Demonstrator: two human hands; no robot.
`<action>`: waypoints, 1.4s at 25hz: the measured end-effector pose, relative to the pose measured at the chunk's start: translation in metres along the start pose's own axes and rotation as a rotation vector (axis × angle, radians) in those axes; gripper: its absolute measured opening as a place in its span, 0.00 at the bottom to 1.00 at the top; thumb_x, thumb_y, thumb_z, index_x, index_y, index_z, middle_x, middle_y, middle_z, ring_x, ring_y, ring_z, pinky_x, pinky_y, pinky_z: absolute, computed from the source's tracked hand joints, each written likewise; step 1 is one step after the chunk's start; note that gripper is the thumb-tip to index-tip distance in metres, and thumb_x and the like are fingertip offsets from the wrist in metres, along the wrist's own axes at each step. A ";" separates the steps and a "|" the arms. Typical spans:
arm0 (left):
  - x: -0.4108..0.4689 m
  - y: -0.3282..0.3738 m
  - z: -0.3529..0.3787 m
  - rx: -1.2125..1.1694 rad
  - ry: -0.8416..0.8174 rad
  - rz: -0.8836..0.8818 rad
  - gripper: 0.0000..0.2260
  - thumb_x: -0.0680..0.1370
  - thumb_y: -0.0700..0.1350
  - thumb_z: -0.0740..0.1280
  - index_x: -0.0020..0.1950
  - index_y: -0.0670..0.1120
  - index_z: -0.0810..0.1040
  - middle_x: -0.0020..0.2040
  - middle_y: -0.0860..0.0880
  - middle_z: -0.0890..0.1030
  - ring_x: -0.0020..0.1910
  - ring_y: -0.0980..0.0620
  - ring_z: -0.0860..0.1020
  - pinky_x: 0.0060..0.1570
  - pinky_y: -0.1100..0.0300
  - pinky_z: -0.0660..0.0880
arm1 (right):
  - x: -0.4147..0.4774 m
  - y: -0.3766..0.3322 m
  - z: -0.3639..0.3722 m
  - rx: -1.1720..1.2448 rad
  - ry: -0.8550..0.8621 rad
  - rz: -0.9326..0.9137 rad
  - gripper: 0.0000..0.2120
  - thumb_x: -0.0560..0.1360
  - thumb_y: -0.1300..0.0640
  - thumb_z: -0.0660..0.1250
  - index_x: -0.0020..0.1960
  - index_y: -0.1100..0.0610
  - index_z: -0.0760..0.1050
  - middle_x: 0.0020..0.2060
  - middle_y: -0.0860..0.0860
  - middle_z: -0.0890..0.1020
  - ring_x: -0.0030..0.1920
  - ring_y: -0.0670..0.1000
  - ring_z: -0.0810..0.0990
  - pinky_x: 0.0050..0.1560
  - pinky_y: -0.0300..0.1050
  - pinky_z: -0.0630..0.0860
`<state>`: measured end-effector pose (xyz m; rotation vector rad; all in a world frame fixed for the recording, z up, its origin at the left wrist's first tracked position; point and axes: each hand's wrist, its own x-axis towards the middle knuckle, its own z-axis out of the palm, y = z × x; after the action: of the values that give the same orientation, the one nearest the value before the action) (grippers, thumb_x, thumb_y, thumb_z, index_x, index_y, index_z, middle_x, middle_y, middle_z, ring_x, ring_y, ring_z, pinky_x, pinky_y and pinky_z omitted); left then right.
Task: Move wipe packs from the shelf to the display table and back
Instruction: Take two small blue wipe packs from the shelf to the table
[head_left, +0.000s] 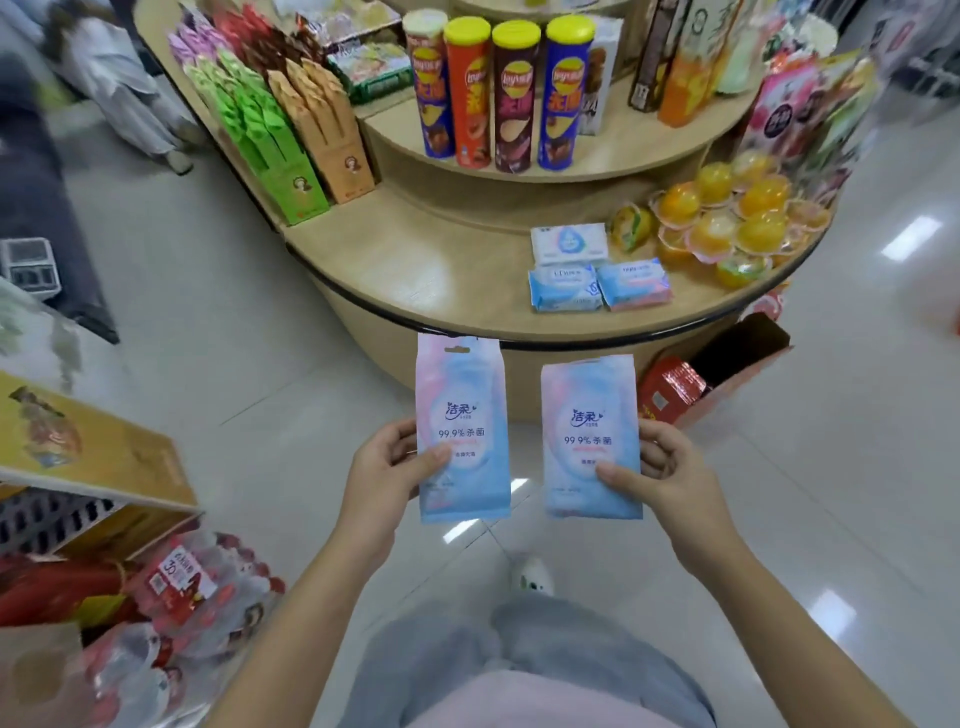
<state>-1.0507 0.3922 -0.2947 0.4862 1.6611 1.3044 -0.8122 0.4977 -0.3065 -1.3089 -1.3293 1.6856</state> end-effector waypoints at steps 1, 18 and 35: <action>0.015 0.003 0.004 -0.008 0.013 -0.017 0.12 0.73 0.37 0.69 0.56 0.45 0.78 0.49 0.48 0.85 0.43 0.52 0.83 0.41 0.58 0.79 | 0.025 -0.013 0.000 -0.018 -0.021 -0.017 0.20 0.65 0.67 0.75 0.56 0.60 0.75 0.48 0.53 0.85 0.47 0.52 0.85 0.47 0.47 0.82; 0.385 0.073 0.007 0.059 -0.033 -0.237 0.14 0.73 0.36 0.70 0.57 0.44 0.75 0.50 0.44 0.81 0.43 0.48 0.81 0.36 0.59 0.77 | 0.329 -0.071 0.074 0.072 0.130 0.121 0.19 0.66 0.68 0.74 0.54 0.57 0.74 0.44 0.52 0.86 0.45 0.51 0.85 0.45 0.45 0.82; 0.529 0.020 0.103 0.362 0.015 -0.378 0.18 0.71 0.40 0.74 0.59 0.39 0.75 0.52 0.46 0.80 0.47 0.49 0.78 0.37 0.68 0.74 | 0.416 -0.044 0.056 0.025 0.252 0.376 0.18 0.67 0.69 0.73 0.52 0.55 0.73 0.44 0.55 0.85 0.41 0.51 0.83 0.44 0.46 0.81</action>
<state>-1.2239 0.8592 -0.5002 0.3488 1.9007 0.7375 -1.0023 0.8628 -0.3979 -1.7750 -0.9561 1.6967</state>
